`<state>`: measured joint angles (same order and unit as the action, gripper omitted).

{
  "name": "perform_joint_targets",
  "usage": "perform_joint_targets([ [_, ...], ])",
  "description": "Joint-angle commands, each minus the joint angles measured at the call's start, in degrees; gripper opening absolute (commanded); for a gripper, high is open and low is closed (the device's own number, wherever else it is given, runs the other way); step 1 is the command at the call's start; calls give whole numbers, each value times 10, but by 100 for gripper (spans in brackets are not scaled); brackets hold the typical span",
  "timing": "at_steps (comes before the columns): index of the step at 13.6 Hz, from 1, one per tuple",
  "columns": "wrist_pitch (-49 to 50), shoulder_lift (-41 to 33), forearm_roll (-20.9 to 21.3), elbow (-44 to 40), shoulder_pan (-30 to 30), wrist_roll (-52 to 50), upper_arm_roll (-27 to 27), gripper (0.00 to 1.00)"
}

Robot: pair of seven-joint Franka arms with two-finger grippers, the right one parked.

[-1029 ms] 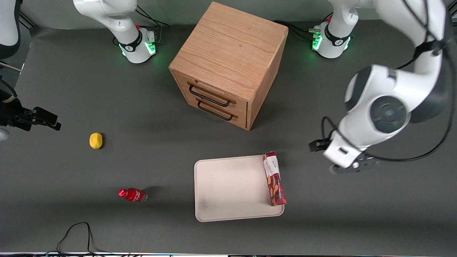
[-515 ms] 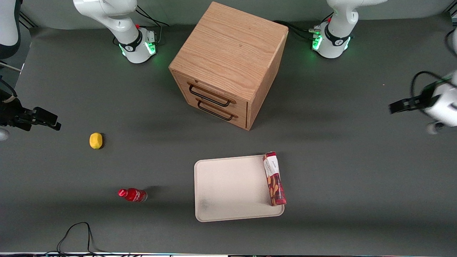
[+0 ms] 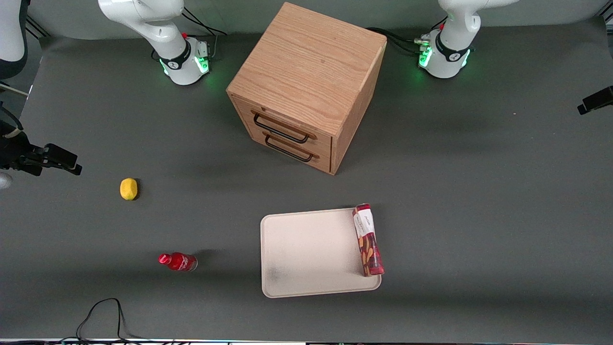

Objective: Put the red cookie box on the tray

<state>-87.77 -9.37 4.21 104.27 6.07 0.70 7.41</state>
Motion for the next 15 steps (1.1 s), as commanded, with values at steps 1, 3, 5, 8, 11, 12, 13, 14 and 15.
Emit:
perform_joint_targets([
  [1,0,-21,0,22,0,-26,-23,100],
  [3,1,-21,0,19,13,-25,-52,100],
  [5,1,-20,0,16,45,-25,-98,100],
  [8,20,-16,0,-5,56,-29,-121,100],
  [11,72,-15,-3,-57,59,-26,-134,100],
  [12,85,-14,-11,-71,60,-26,-137,100],
  [13,96,-11,-26,-80,67,-29,-144,100],
  [14,97,-10,-32,-82,77,-35,-159,100],
  [15,96,-10,-34,-81,78,-39,-166,100],
])
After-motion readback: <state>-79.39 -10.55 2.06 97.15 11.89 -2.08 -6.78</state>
